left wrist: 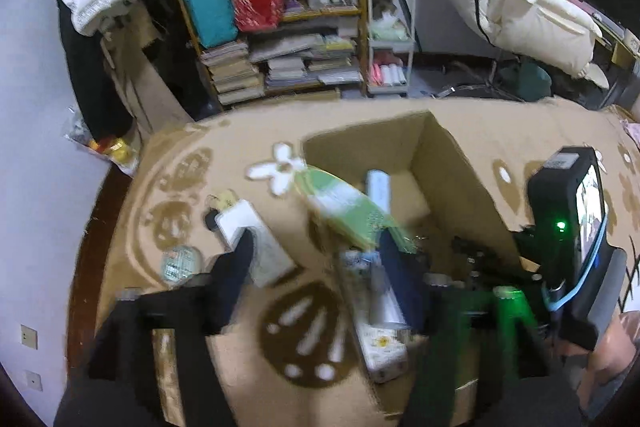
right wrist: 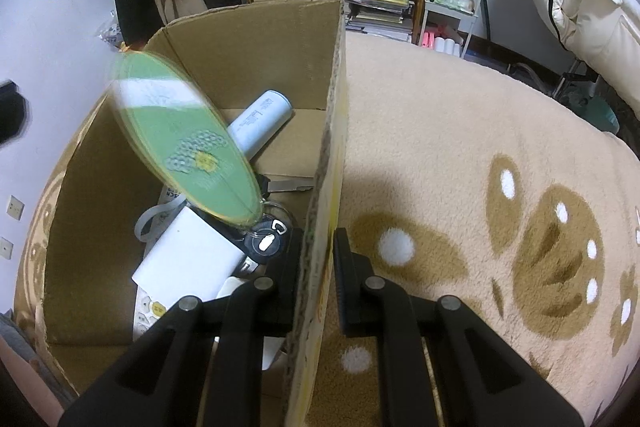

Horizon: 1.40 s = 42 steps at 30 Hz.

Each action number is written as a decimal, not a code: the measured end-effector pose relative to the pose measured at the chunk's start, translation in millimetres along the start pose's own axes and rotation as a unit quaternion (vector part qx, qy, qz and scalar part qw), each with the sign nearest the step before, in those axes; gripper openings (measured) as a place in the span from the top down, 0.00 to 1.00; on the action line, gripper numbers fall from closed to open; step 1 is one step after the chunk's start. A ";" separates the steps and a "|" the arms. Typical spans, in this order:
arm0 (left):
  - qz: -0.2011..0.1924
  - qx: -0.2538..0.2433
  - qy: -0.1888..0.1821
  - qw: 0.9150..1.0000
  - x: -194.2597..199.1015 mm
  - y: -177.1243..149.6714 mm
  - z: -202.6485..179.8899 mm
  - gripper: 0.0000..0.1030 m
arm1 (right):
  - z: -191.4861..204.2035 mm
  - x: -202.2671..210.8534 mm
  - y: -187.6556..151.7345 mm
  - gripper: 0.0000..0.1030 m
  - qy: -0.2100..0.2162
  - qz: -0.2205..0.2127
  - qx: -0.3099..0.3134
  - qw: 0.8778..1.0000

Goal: Organize rigid objects
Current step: 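Carry the fan over the box and release it inside with the left tool, then move the open left tool to the teal Cheers pouch and close on it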

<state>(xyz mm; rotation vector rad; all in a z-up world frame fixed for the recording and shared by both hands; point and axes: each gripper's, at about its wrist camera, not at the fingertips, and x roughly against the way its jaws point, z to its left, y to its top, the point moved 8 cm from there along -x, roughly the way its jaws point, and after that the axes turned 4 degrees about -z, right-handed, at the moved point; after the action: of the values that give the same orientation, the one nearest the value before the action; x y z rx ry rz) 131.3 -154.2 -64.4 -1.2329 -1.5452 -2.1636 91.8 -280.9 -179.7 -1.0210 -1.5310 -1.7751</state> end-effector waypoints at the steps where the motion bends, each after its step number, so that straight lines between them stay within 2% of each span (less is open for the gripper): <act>1: -0.008 -0.002 0.004 1.000 2.6 1.9 4.7 0.17 | 0.0 0.0 0.0 0.87 0.000 0.001 -0.001 1.000; 2: -0.018 -0.006 0.010 1.000 5.9 3.7 13.0 0.14 | -0.1 -0.1 0.4 0.87 0.000 0.001 -0.001 1.000; 4: -0.029 -0.005 0.015 0.999 7.5 5.6 26.4 0.00 | -0.4 0.4 0.8 0.87 -0.002 0.002 0.001 1.000; 7: -0.031 0.000 0.020 0.999 0.0 3.8 50.0 0.00 | -0.6 0.5 1.1 0.87 -0.003 0.001 0.001 1.000; 11: 0.026 0.032 0.025 0.999 -34.5 -14.0 86.5 0.00 | -0.6 0.7 1.1 0.87 -0.002 0.000 0.003 1.000; 15: 0.048 0.069 0.021 0.996 -57.3 -30.3 114.7 0.00 | -1.1 1.5 1.7 0.87 0.000 0.000 0.002 1.000; 17: 0.059 0.056 0.042 0.996 -71.5 -39.3 127.2 0.00 | -1.1 1.7 2.4 0.87 -0.001 0.000 0.004 1.000; 20: 0.088 0.045 0.048 0.994 -92.7 -53.2 136.9 0.00 | -1.6 1.9 2.7 0.87 -0.002 0.000 0.004 1.000; 30: 0.122 0.088 0.055 0.987 -136.5 -80.9 168.3 0.01 | -3.2 2.4 1.9 0.87 0.000 0.001 0.000 1.000; 32: 0.127 0.091 0.059 0.986 -142.2 -85.9 172.4 0.02 | -3.4 2.4 2.0 0.87 -0.002 0.000 0.001 1.000; 34: 0.137 0.101 0.053 0.984 -147.9 -91.9 174.6 0.09 | -3.6 2.1 2.1 0.87 -0.002 0.001 0.001 1.000; 36: 0.142 0.101 0.053 0.983 -152.6 -96.9 175.5 0.12 | -3.4 2.2 2.3 0.87 -0.002 0.001 0.001 1.000; 39: 0.152 0.097 0.043 0.983 -159.8 -102.8 173.4 0.25 | -3.7 2.3 2.3 0.87 -0.002 0.000 0.001 1.000; 42: 0.142 0.103 0.034 0.984 -161.5 -102.9 171.9 0.28 | -3.6 2.1 2.1 0.87 -0.002 0.001 0.001 1.000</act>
<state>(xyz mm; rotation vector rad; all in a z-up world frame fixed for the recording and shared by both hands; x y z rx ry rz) 258.3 -8.6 -234.3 -1.2139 -1.4263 -1.8001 91.7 -284.7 -177.0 -1.0241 -1.5334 -1.7712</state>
